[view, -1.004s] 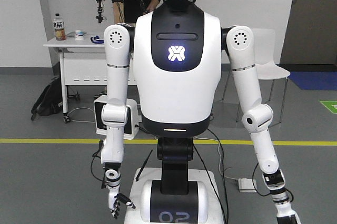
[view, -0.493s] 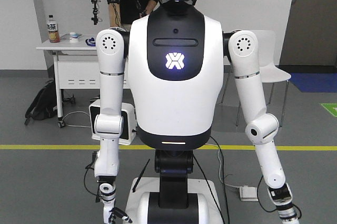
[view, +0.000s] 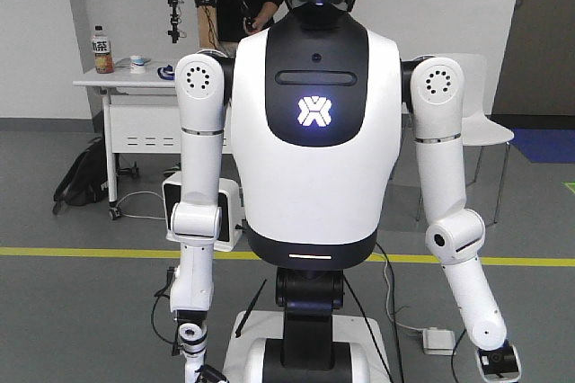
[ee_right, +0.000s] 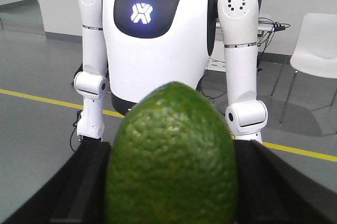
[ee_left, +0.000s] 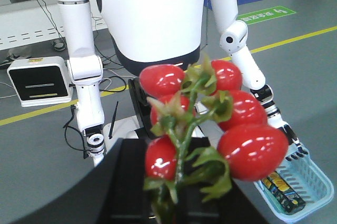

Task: Pick snacks and fruit into basket
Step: 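Drive the base up facing the robot holding the blue basket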

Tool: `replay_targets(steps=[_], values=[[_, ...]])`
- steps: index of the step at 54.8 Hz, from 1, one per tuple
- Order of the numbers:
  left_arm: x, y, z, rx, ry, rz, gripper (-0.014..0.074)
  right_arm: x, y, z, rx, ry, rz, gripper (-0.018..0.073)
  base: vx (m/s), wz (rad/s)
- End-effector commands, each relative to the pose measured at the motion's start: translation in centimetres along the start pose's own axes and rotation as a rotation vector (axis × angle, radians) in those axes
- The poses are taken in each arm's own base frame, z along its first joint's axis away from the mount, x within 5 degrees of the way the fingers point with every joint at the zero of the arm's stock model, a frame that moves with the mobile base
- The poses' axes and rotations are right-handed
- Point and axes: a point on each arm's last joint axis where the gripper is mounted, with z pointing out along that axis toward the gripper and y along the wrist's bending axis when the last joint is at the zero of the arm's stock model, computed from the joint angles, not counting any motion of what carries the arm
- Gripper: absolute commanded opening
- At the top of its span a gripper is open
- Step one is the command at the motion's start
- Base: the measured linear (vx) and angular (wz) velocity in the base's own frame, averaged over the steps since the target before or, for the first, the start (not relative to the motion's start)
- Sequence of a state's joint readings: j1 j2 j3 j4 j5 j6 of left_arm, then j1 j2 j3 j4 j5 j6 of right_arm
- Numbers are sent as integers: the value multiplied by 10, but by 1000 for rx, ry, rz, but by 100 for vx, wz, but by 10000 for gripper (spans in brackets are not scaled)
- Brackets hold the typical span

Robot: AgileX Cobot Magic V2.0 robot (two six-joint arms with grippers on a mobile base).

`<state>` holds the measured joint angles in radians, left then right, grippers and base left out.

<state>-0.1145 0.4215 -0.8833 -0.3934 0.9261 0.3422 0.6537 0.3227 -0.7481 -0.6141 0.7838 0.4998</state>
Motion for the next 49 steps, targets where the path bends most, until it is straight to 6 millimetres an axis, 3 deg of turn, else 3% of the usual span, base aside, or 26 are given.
replay_targets(steps=[1,49], values=[[-14,0,-2,2,-93,-25,-8,-15,0,-2,-2,-94,-40,-4,3,3],[-14,0,-2,2,-93,-25,-8,-15,0,-2,-2,-94,-40,-4,1,1]])
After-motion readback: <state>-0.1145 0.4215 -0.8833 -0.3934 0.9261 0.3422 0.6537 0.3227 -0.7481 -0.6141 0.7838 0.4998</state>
